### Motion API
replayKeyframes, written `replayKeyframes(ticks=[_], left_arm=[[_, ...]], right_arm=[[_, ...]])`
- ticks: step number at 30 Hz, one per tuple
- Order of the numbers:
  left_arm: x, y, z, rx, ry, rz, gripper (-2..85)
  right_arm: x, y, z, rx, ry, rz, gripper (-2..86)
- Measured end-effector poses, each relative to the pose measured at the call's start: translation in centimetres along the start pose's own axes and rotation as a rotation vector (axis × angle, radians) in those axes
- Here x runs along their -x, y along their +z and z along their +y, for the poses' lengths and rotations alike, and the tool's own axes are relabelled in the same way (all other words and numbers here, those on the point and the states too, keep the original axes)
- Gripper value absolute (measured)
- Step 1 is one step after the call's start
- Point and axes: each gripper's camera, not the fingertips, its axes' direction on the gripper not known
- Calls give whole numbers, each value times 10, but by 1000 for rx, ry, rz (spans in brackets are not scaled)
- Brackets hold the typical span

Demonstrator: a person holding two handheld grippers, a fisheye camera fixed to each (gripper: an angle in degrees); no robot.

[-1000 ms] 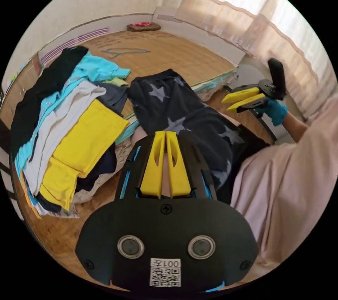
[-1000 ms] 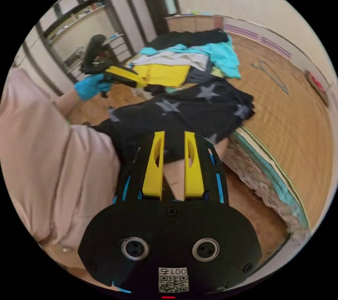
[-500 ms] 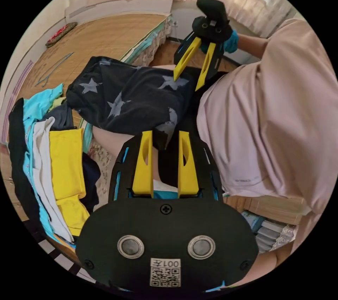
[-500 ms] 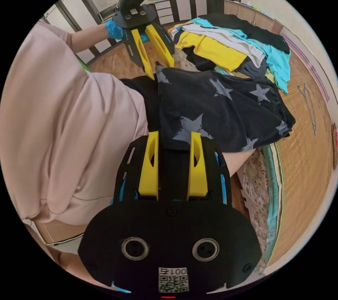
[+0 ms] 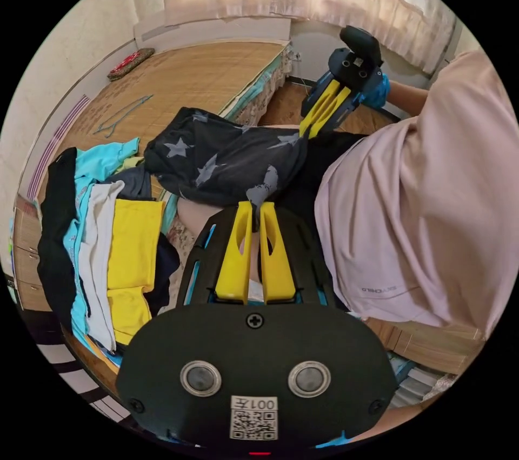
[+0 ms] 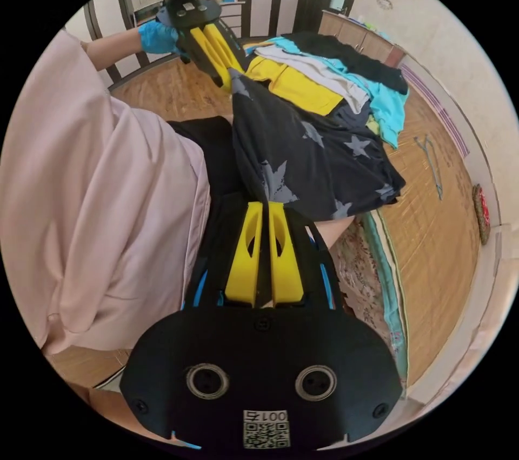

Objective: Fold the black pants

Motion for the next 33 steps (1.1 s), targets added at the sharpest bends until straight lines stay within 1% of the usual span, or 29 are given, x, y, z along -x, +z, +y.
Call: replayKeyframes(ticks=[6, 10, 13, 16, 19, 21, 24, 27, 30, 33], left_arm=[[-10, -11, -8, -50, 45, 134, -12], [10, -13, -22, -84, 15, 115, -12], [48, -18, -40, -136, -32, 19, -12], [104, -10, -62, -164, -139, -18, -12], [159, 20, -83, -105, -252, -60, -12], [195, 54, -94, -51, -311, -64, -11], [226, 106, -101, 27, -383, -35, -11], [243, 146, -105, 69, -423, -55, -11], [257, 163, -105, 56, -471, -27, -10], [272, 166, -99, 33, -507, 7, -6]], right_arm=[[-17, -57, 21, -92, 25, -57, 19], [-47, -61, 19, -148, 87, -26, 18], [-86, -59, 7, -203, 129, 48, 17], [-137, -46, -13, -230, 200, 114, 16], [-184, -14, -33, -208, 265, 173, 12], [-217, 21, -44, -148, 328, 197, 10], [-242, 66, -46, -97, 386, 181, 9], [-253, 95, -39, -61, 452, 177, 9], [-258, 98, -27, -111, 528, 152, 11], [-266, 91, -18, -113, 594, 179, 14]])
